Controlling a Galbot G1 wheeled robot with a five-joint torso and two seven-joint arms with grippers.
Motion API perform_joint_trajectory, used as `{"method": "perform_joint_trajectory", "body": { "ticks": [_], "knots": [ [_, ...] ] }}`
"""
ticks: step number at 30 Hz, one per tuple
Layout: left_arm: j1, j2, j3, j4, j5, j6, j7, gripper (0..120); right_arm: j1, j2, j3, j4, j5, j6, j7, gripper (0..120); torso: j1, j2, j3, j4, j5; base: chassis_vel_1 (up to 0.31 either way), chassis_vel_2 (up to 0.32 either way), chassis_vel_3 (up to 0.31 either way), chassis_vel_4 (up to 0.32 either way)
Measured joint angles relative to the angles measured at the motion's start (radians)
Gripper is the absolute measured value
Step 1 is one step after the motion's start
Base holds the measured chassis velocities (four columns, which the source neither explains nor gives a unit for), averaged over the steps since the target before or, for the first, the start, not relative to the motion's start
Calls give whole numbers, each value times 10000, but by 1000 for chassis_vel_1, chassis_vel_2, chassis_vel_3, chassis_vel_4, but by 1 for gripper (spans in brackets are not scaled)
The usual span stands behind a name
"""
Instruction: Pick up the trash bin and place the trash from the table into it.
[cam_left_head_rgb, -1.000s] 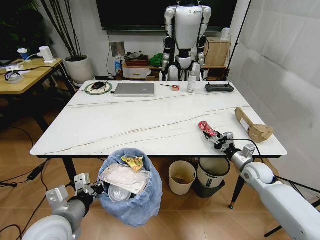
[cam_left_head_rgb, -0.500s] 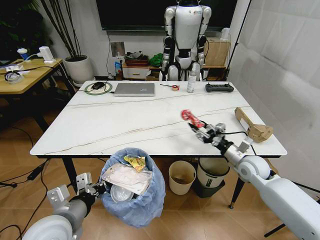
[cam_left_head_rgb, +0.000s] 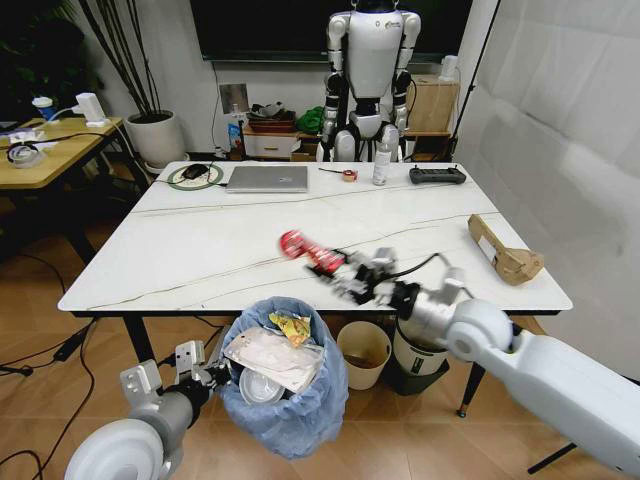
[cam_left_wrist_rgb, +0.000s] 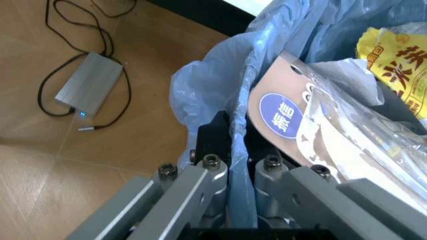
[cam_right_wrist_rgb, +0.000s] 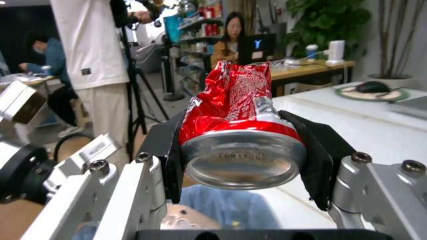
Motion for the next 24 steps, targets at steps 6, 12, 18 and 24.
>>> {"method": "perform_joint_trajectory", "body": {
  "ticks": [6, 12, 18, 24],
  "knots": [
    [-186, 236, 0, -45, -384, 96, -251, 0, 354, 106, -754, -4, -56, -108, 8, 47, 0, 0, 0, -6, -1, 0, 0, 0, 0],
    [-253, 417, -61, -170, -574, 184, -442, 0, 967, -215, -1308, 527, -245, -549, 268, 47, 0, 0, 0, -5, -2, 0, 0, 0, 0],
    [-258, 560, -264, -313, -782, 227, -595, 0, 1222, -335, -1682, 900, -530, -1072, 535, 47, 0, 0, 0, -6, -1, 0, 0, 0, 0],
    [-353, 528, -288, -330, -854, 240, -657, 0, 983, -84, -1955, 776, -937, -1170, 904, 47, 0, 0, 0, -4, -1, 0, 0, 0, 0]
  ]
}}
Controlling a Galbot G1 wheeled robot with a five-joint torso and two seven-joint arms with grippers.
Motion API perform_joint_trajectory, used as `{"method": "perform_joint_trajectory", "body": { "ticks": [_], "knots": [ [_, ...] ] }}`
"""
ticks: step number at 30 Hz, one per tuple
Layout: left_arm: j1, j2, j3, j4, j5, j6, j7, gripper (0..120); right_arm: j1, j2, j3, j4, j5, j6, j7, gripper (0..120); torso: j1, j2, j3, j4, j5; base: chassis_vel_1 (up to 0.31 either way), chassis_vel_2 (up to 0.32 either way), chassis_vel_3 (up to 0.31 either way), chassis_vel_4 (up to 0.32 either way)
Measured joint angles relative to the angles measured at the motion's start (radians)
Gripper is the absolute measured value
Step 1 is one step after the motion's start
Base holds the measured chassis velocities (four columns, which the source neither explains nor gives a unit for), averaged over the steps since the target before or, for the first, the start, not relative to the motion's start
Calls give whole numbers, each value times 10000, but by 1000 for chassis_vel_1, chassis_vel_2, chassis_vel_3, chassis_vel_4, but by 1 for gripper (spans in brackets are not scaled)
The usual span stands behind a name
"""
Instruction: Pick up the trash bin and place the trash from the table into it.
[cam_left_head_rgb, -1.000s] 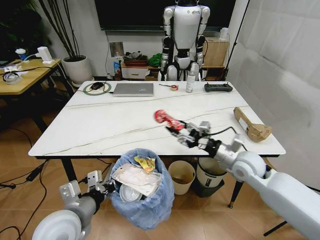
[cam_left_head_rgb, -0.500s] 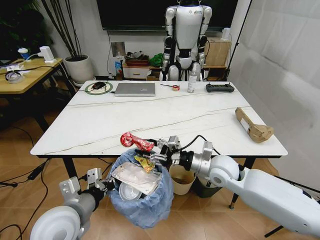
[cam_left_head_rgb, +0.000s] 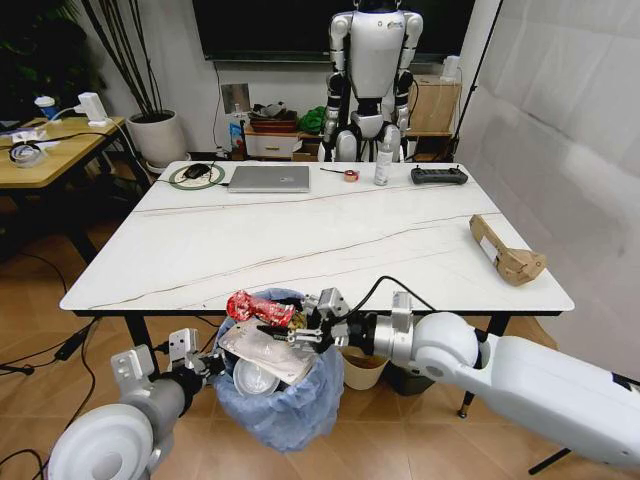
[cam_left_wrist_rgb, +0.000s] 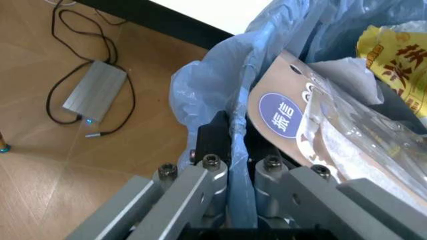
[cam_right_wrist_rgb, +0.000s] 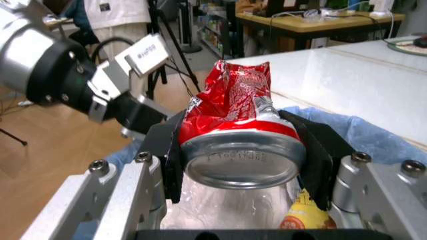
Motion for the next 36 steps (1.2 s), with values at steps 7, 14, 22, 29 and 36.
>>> {"method": "perform_joint_trajectory", "body": {
  "ticks": [7, 14, 22, 29, 36],
  "knots": [
    [-57, -22, 62, 25, -31, 73, -116, 0, -180, -159, -101, -189, -420, 33, 67, 47, 0, 0, 0, -1, 0, 0, 0, 0, 0],
    [-145, -77, 179, 106, -10, 88, -119, 0, 515, -252, -164, 331, -111, -363, 298, 47, 0, 0, 0, -2, 1, 0, 0, 0, 0],
    [-207, -78, 240, 122, 0, 119, -131, 0, 3056, 62, -1487, 1245, 1153, -1205, 816, 47, 0, 0, 0, 1, -1, 0, 0, 0, 0],
    [-145, -124, 116, 122, 4, 144, -122, 0, 3918, 5, -2226, 1435, 1663, -2040, 1131, 47, 0, 0, -1, 0, -1, 0, 0, 0, 0],
    [-147, -78, 103, 110, 33, 164, -120, 0, 3683, -429, -2203, 1051, 1145, -2148, 870, 47, 0, 0, 0, -3, 3, 0, 0, 0, 0]
  ]
}}
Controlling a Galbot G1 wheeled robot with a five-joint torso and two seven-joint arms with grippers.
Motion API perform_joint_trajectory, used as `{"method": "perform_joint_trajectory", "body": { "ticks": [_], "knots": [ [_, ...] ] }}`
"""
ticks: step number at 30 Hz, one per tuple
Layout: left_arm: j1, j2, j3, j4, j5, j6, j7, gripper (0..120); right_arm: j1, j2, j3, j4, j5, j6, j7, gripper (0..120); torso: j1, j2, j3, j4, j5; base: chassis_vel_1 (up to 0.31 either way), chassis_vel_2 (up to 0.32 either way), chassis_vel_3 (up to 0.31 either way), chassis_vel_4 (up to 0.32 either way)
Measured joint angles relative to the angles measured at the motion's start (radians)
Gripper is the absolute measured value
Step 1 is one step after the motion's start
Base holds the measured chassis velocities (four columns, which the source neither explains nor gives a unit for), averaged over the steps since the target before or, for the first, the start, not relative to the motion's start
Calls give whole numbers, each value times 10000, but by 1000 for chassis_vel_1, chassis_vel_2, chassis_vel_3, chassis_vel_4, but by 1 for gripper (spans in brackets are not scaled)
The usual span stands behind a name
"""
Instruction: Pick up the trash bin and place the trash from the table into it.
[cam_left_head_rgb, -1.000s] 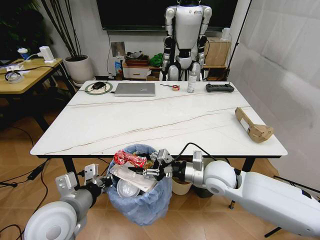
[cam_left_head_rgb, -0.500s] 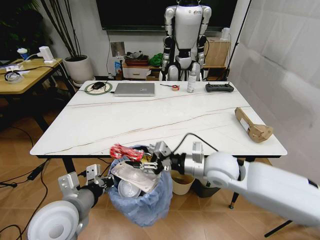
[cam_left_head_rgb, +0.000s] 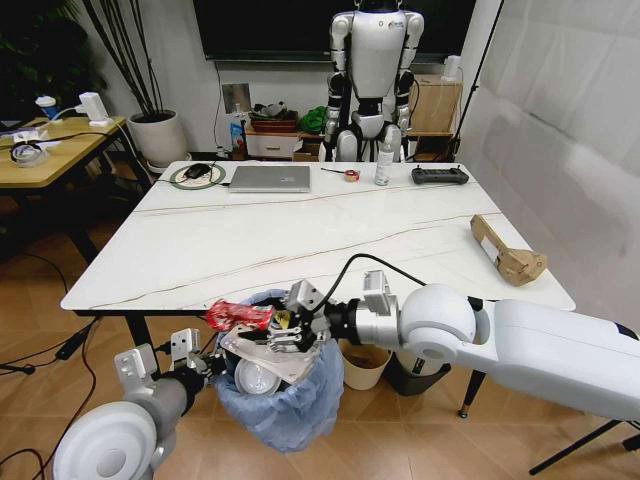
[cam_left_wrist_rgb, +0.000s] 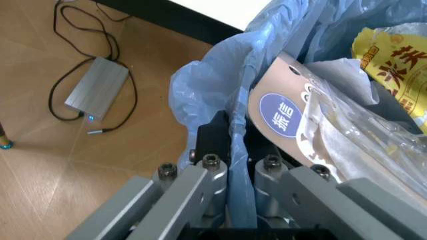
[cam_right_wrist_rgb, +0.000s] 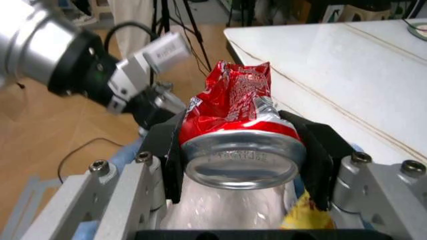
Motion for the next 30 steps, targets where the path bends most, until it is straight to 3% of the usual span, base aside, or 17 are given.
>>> {"method": "perform_joint_trajectory", "body": {
  "ticks": [30],
  "knots": [
    [-399, -49, 202, 86, -29, 216, -355, 0, -300, 44, -831, -614, -924, 0, -76, 47, 0, 0, 0, 2, -2, 0, 0, 0, 0]
  ]
}}
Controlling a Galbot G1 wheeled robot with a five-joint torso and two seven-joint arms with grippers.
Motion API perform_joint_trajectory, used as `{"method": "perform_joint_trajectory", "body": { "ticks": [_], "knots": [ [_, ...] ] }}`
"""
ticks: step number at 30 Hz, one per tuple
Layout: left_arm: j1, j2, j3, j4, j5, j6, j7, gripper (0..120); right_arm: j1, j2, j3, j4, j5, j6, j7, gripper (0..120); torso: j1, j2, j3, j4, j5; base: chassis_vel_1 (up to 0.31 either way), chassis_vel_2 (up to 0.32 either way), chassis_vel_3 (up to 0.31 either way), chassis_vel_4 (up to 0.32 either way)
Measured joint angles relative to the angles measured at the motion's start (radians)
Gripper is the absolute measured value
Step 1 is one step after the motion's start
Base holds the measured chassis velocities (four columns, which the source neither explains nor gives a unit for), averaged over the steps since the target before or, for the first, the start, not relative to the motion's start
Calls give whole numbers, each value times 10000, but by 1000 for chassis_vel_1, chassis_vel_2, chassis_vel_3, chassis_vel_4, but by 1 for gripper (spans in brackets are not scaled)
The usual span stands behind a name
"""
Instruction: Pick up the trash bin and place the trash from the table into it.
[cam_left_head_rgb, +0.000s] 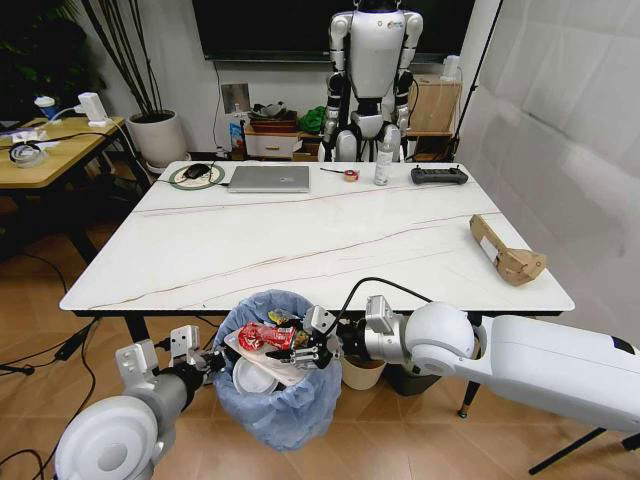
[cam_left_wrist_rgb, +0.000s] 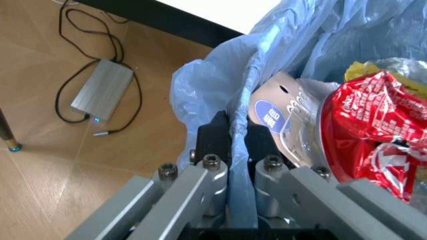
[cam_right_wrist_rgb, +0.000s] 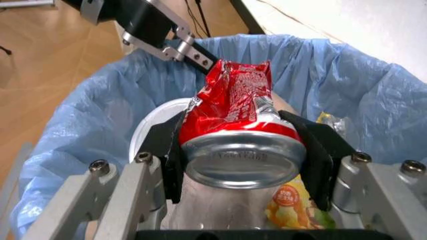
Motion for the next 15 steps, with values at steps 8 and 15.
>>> {"method": "perform_joint_trajectory", "body": {
  "ticks": [8, 15],
  "knots": [
    [-39, -31, 29, 33, -21, 12, -16, 0, -79, 0, 22, -51, -95, 104, -8, 47, 0, 0, 0, 0, 0, 0, 0, 0, 0],
    [11, -54, 18, 6, -21, 12, -15, 0, -115, 39, 62, -33, -138, 183, 80, 61, 0, 0, 0, 0, 0, 0, 0, 0, 0]
  ]
}}
